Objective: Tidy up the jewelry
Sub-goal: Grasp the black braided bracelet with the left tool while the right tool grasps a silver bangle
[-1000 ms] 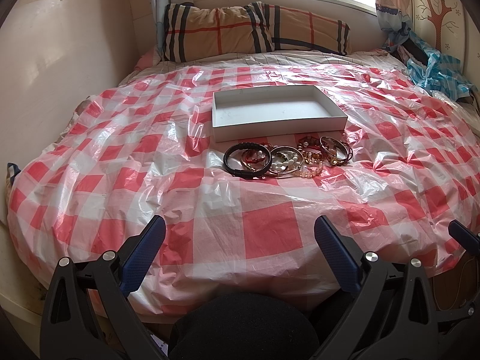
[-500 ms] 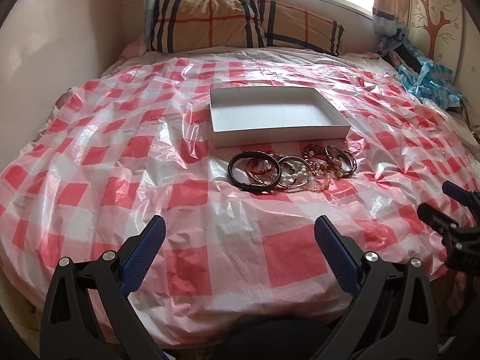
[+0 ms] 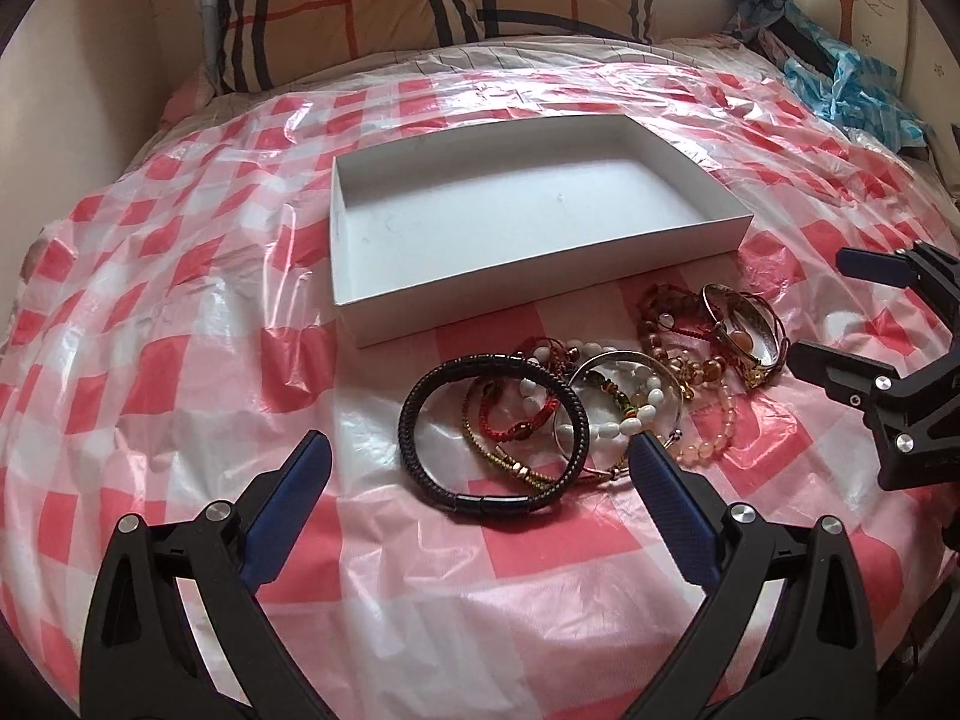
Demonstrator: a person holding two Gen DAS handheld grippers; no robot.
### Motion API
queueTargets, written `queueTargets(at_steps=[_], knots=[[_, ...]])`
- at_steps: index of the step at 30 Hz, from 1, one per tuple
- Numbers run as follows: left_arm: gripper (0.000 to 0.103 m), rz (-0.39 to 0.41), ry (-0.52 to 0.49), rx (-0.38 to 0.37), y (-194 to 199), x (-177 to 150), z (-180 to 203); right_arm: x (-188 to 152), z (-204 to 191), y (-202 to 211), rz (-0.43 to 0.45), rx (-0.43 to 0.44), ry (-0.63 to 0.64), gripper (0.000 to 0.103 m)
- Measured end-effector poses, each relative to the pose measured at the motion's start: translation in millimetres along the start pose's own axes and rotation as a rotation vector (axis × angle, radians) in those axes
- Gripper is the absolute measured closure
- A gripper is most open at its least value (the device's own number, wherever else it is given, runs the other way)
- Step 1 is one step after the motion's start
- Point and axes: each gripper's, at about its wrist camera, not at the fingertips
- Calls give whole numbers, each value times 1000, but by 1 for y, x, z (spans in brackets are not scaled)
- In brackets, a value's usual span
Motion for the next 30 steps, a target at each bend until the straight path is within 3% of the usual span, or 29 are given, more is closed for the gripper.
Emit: queueTargets(at_steps=[4,6,8,10,13,17,20,21,22,23,25,30], knots=[[8,-27,-5,-14,-20,3,3,7,-1,-27,-22,34,70,8],[8,-47,1,-13,-29,2,3,10,2,-37,-39,57,80,15],[8,-63,19,-25,-36,0,-1,12,4,-50,-76,97,77,34],[26,-72,38,-40,-40,-3,-4,10,7,-58,-111,143,61,50],[29,-67,56,-64,-41,-5,-8,7,10,-63,-121,207,30,73],[31,-60,50,-82,-36,-6,-6,4,14,-56,-101,212,-9,90],[31,-47,52,-101,-28,-9,-5,3,17,-47,-80,206,-19,88],[31,-47,53,-104,-27,-9,-5,3,19,-44,-69,198,-17,80],[31,-50,51,-104,-26,-9,-5,3,21,-42,-56,177,-14,43],[31,-54,48,-103,-25,-10,-5,4,23,-38,-22,130,-15,16],[30,-58,40,-99,-25,-8,-6,7,28,-37,3,101,-11,16],[28,-66,30,-91,-33,-4,-7,9,24,-62,-98,119,44,16]])
Point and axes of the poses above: each gripper's, at about its wrist camera, not at the fingertips, and y roughly against the way its jaws point, z to its right, x to its top, and after that the axes turned 7 degrees about -x, right-handed
